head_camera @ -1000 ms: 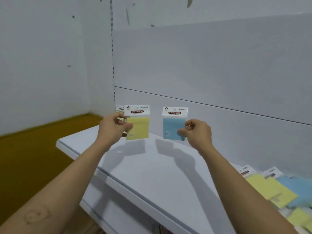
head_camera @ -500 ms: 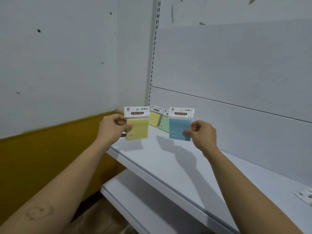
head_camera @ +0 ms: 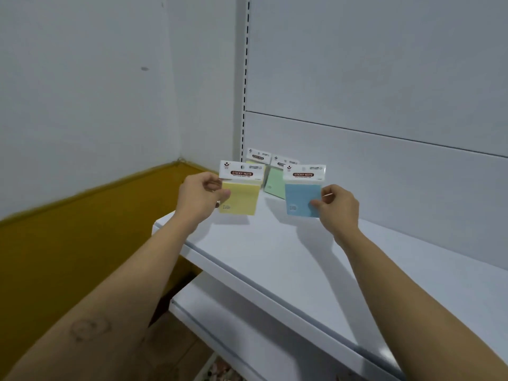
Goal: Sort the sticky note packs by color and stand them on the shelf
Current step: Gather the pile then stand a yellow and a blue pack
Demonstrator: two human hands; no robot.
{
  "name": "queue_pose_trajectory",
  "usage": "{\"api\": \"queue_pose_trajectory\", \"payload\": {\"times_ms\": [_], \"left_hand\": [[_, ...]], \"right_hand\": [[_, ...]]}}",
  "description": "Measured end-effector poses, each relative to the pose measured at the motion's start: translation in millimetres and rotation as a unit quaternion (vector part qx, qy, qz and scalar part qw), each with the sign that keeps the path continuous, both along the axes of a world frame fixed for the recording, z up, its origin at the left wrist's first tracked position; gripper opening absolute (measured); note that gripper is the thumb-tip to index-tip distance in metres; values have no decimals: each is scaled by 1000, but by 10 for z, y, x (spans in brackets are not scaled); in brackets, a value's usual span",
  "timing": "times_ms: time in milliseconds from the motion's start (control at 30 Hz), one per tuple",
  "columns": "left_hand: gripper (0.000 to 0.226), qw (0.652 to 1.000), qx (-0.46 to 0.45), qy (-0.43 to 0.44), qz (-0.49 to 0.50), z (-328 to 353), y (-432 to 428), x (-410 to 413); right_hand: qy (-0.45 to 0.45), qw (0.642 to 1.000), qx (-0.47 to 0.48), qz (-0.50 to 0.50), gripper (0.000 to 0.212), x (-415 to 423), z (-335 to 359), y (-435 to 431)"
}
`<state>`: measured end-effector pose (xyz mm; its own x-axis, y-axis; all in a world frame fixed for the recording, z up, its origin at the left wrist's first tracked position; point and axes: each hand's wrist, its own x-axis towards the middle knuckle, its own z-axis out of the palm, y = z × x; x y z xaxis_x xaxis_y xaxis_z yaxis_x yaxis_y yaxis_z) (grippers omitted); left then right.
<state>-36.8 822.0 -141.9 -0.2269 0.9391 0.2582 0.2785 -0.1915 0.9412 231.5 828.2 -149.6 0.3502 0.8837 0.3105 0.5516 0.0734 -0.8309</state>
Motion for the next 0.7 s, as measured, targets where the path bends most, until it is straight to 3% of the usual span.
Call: {"api": "queue_pose_trajectory", "payload": {"times_ms": [533, 700], "left_hand": [[20, 999, -22, 13, -45, -224, 1775, 396], [10, 998, -51, -34, -33, -473, 2020, 370]], "right_hand": [[143, 984, 15, -109, 9, 279, -680, 1291], [96, 991, 8, -90, 7, 269, -698, 1312]]}}
